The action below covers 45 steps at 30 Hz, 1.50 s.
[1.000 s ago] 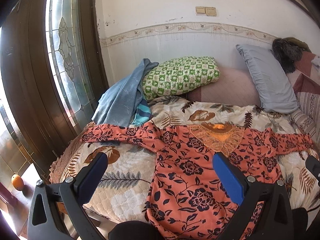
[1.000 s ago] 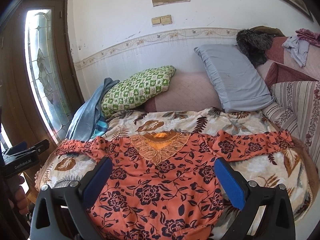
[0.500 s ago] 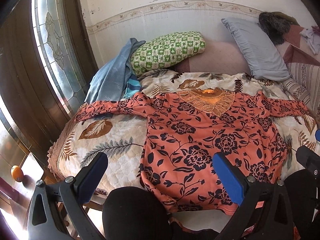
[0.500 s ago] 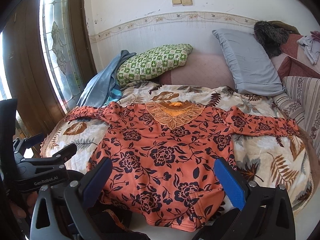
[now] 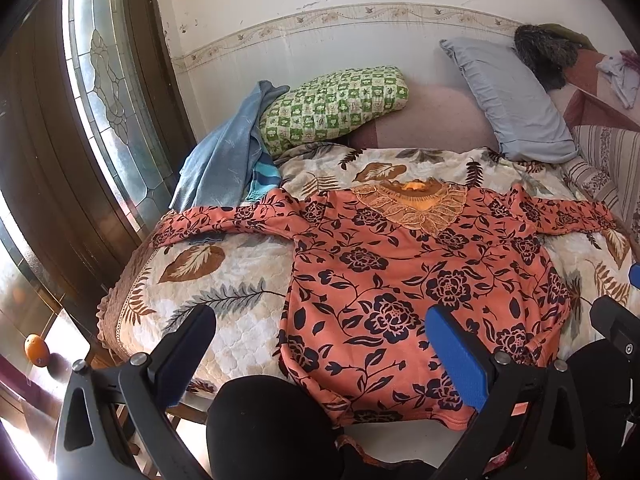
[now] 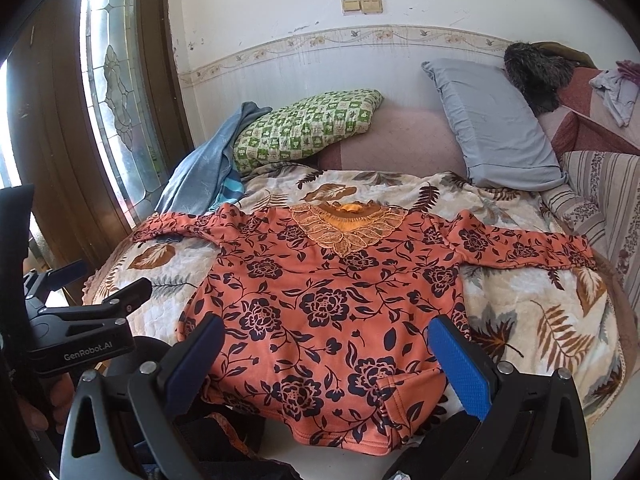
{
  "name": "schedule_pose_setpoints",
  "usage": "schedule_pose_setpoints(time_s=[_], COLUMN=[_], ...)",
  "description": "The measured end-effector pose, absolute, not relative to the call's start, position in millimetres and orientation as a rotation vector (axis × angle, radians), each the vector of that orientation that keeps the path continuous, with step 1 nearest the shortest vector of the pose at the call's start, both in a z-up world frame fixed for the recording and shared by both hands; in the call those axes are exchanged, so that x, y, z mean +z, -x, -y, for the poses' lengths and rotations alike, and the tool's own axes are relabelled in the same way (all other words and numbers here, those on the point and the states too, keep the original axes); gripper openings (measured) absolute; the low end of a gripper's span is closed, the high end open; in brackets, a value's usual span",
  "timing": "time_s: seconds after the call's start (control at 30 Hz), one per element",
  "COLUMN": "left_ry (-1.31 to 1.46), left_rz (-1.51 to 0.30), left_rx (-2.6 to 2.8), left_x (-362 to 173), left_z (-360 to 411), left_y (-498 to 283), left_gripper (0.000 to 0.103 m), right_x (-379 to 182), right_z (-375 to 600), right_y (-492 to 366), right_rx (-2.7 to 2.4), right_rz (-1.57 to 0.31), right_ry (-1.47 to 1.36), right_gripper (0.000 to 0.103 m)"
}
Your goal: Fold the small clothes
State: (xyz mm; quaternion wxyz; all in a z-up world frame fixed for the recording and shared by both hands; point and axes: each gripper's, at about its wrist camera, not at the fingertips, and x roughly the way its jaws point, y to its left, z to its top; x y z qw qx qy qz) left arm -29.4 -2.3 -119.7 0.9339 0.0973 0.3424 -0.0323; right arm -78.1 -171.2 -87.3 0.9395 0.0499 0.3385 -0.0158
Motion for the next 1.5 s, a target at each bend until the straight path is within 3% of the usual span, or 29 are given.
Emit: schedule_pose_setpoints(time_s=[0.43, 0.73, 0.93, 1.03, 1.2, 1.3, 1.5], left_ry=[-0.223, -0.179, -0.136, -0.092, -0.142, -0.196, -0.286], left_rz=[-0.727, -0.778, -0.852, -0.838, -0.872, -0.914, -0.912], left_rx=[-0.099, -0.293, -0.348, -0.37, -0.316, -0.274, -0.267], left_x=[-131.2, -159.9, -208.3, -225.9, -245.9, -257.0, -267.9], left_z=[30.8, 124.6, 166.6, 165.5, 165.6, 167.4, 170.4], left_y=[-23.6, -146.4, -210.4, -221.3, -238.7, -247.8, -250.9], left_gripper=[0.103, 0.103, 0.103, 0.103, 0.103, 0.103, 0.103], right_x=[-103.2, -129.1, -179.7, -206.4, -259.9, -279.3, -284.0], right_z=[212.3, 376.9, 528.3, 604.4, 686.4, 708.1, 733.5], right_y=[48.4, -1.8, -21.7, -13.8, -18.3, -27.3, -57.3], right_rx=[-0.099, -0.414, -0.554, -0.542, -0.57, -0.601, -0.672], right_rz=[-0.695, -0.65, -0.681, -0.6, -0.512, -0.459, -0.436], right_ry=[-0.147, -0.251, -0.505, -0.806, -1.159, -1.242, -1.253], right_gripper=[0.103, 0.103, 0.102, 0.102, 0.091, 0.082, 0.081])
